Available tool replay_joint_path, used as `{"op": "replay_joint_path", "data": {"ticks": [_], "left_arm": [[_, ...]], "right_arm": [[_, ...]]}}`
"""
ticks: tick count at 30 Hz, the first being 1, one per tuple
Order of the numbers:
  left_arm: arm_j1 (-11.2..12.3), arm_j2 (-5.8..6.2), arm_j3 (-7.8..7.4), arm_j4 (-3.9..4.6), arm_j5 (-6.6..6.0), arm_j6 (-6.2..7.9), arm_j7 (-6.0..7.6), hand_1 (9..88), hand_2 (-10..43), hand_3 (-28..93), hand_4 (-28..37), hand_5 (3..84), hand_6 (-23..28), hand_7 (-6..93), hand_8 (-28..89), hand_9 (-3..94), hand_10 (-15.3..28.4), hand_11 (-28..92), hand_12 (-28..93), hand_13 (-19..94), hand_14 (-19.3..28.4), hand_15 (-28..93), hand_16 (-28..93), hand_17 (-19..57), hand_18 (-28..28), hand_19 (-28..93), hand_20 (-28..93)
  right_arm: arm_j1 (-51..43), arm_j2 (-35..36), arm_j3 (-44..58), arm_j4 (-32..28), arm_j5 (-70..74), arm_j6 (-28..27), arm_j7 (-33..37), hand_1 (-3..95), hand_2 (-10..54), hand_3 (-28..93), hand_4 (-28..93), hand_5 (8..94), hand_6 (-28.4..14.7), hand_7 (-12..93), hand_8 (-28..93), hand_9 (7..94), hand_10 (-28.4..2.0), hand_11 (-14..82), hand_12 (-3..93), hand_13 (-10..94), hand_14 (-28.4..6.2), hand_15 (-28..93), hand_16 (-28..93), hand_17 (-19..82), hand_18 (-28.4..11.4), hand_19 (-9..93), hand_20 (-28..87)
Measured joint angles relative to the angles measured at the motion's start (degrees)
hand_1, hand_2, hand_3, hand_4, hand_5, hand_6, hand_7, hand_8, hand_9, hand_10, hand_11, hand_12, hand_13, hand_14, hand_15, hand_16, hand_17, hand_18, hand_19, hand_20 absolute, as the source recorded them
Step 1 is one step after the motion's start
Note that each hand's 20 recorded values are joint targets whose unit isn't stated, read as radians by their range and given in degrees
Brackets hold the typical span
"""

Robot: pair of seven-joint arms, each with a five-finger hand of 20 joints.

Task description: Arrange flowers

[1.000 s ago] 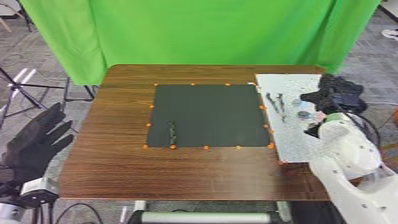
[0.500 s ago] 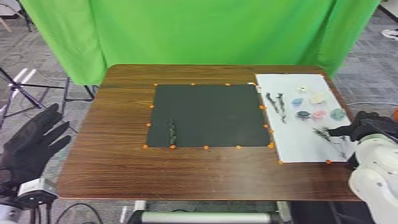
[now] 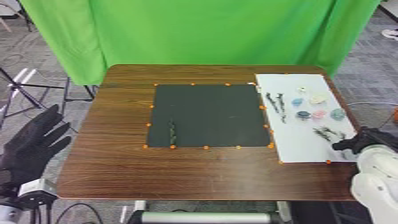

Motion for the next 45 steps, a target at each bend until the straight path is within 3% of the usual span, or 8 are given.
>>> {"op": "replay_joint_path", "data": {"ticks": [6, 11, 13, 16, 19, 30, 36, 45], "left_arm": [[0.0, 0.00, 0.03, 0.00, 0.00, 0.00, 0.01, 23.2, -4.8, 71, -28.3, 20.9, 0.1, 19.3, -10, 17.0, 8.4, 10, 20, 13, 11.7, 14, 8, -11.9, 17.6, 33, 9], [0.0, 0.00, 0.05, 0.01, 0.00, 0.00, -0.02, 23.3, -4.7, 71, -28.3, 20.9, 0.0, 19.3, -10, 16.9, 8.4, 9, 20, 13, 11.7, 14, 8, -11.9, 17.6, 33, 9], [0.0, 0.00, 0.05, 0.02, 0.00, 0.00, -0.06, 23.3, -4.7, 71, -28.3, 20.9, 0.1, 19.3, -10, 16.9, 8.4, 9, 20, 13, 11.7, 14, 8, -11.9, 17.6, 33, 9], [0.0, 0.00, 0.06, 0.02, 0.00, 0.00, -0.17, 23.2, -4.7, 71, -28.3, 20.9, 0.1, 19.3, -10, 16.9, 8.4, 10, 20, 13, 11.7, 14, 8, -11.9, 17.6, 33, 9], [0.0, -0.06, 0.09, 0.03, 0.00, 0.00, -0.25, 23.2, -4.7, 71, -28.3, 20.9, 0.1, 19.2, -10, 17.0, 8.4, 10, 20, 13, 11.6, 14, 8, -11.9, 17.6, 33, 9], [-0.1, -0.06, 0.19, 0.07, 0.00, 0.01, -0.35, 23.1, -4.2, 71, -28.3, 20.9, 0.0, 19.4, -10, 17.0, 8.4, 9, 20, 13, 11.6, 14, 8, -11.8, 17.5, 32, 9], [-0.1, -0.06, 0.21, 0.09, -0.01, 0.02, -0.34, 23.1, -4.1, 71, -28.3, 20.9, 0.0, 19.4, -10, 16.9, 8.4, 9, 20, 13, 11.6, 14, 8, -11.8, 17.5, 32, 9], [-0.2, -0.06, 0.20, 0.10, -0.01, 0.02, -0.37, 23.2, -4.1, 71, -28.3, 20.9, 0.1, 19.2, -10, 17.0, 8.4, 10, 20, 13, 11.6, 14, 8, -11.8, 17.5, 32, 9]], "right_arm": [[0.0, -0.4, -1.4, 0.7, -0.3, -0.5, 0.0, 22.9, -9.5, 76, -28, 52.2, -6.8, 35, -12, 51.5, -16.0, 53.7, 36.9, 48, -14.5, 75, 25, 16, -23.6, 75, 53], [0.3, -0.4, -2.4, 0.9, -1.7, -0.2, 0.1, 32.4, -9.5, 80, -28, 59.8, -2.1, 42, -14, 62.2, -13.5, 54.6, 37.5, 59, -11.4, 74, 29, 21, -23.2, 77, 52], [0.5, -0.4, -3.0, 1.1, -2.6, 0.2, 0.0, 38.3, -9.5, 76, -28, 62.0, -1.5, 41, 4, 66.1, -12.6, 52.9, 40.7, 62, -10.3, 73, 30, 22, -23.1, 78, 51], [0.6, -0.4, -3.7, 1.4, -3.8, 1.2, -0.2, 45.9, -9.5, 75, -28, 66.3, -0.4, 44, 7, 71.1, -10.0, 45.2, 51.9, 66, -9.1, 74, 32, 24, -22.6, 79, 51], [0.5, -0.6, -4.2, 1.8, -4.4, 2.9, -0.8, 49.7, -9.4, 75, -28, 69.6, 0.2, 44, 6, 75.0, -9.1, 42.2, 55.3, 69, -8.6, 74, 32, 25, -22.3, 80, 50], [-1.3, -0.9, -3.5, 2.6, -6.9, 8.6, -8.2, 47.4, -9.5, 83, -28, 70.0, -0.1, 49, 7, 75.6, -9.1, 48.8, 57.8, 69, -9.1, 79, 35, 25, -21.9, 81, 52], [-3.0, -1.3, -3.6, 2.6, -7.0, 14.9, -8.9, 44.3, -9.5, 85, -21, 71.4, -0.9, 51, 9, 77.1, -9.9, 54.4, 55.7, 69, -9.7, 82, 36, 26, -22.2, 82, 53], [-3.4, -1.8, -3.3, -3.5, -4.2, 19.1, -6.6, 42.3, -9.5, 86, -16, 71.4, -1.2, 55, 9, 78.3, -10.0, 59.3, 55.1, 71, -10.4, 85, 38, 27, -22.8, 84, 54]]}}
